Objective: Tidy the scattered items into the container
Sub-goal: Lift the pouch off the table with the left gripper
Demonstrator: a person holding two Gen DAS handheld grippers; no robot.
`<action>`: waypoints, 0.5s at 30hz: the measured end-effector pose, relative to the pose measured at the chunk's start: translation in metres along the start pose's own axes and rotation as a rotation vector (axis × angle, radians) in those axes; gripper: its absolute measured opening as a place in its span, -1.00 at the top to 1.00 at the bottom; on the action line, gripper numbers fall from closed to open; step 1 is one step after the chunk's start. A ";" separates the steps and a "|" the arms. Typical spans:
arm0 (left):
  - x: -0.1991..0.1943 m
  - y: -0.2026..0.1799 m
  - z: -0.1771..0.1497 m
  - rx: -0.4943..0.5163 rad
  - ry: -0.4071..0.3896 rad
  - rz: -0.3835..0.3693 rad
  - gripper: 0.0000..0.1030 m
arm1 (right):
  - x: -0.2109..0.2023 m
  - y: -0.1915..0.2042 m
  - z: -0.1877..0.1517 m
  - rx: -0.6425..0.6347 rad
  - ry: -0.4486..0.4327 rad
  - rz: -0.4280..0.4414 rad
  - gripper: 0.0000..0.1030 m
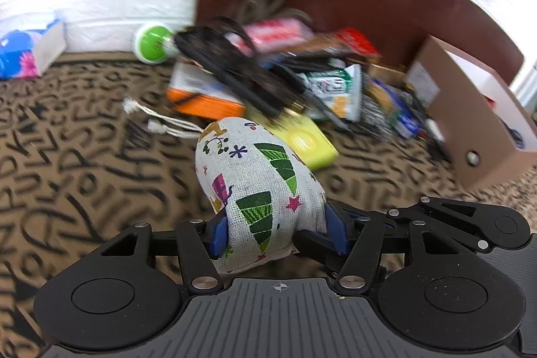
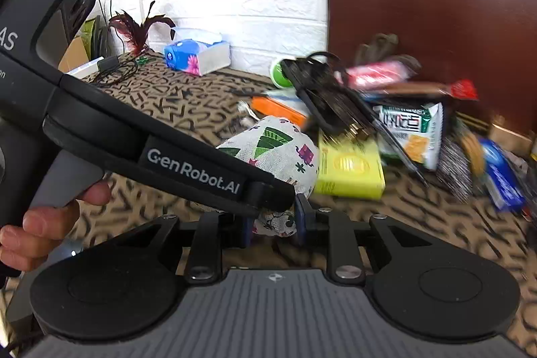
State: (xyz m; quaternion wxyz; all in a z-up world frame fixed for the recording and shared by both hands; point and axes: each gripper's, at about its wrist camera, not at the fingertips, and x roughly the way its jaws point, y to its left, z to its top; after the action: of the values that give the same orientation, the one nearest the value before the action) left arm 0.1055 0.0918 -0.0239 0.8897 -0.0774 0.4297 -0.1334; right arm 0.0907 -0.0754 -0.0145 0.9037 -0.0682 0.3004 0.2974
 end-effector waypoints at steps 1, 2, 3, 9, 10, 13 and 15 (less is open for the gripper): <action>0.000 -0.008 -0.005 0.003 0.006 -0.013 -0.16 | -0.009 -0.003 -0.005 0.002 0.003 -0.007 0.45; -0.001 -0.017 -0.010 0.006 0.013 -0.027 -0.17 | -0.017 -0.006 -0.010 0.005 0.004 -0.015 0.45; -0.001 -0.025 -0.014 0.012 0.018 -0.039 -0.17 | -0.025 -0.009 -0.015 0.009 0.005 -0.020 0.45; -0.001 -0.078 -0.048 0.051 0.071 -0.131 -0.21 | -0.083 -0.029 -0.056 0.070 0.013 -0.045 0.46; 0.000 -0.087 -0.053 0.056 0.081 -0.152 -0.27 | -0.092 -0.032 -0.063 0.084 0.015 -0.049 0.49; -0.002 -0.117 -0.065 0.095 0.085 -0.198 -0.29 | -0.118 -0.042 -0.080 0.120 0.019 -0.070 0.56; -0.006 -0.140 -0.071 0.172 0.054 -0.168 -0.31 | -0.133 -0.047 -0.090 0.137 0.015 -0.089 0.78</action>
State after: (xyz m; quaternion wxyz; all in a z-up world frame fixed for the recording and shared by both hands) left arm 0.0220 -0.0416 -0.0282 0.8669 -0.0328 0.4324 -0.2457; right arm -0.0127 -0.2073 -0.0123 0.9163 -0.0216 0.3232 0.2354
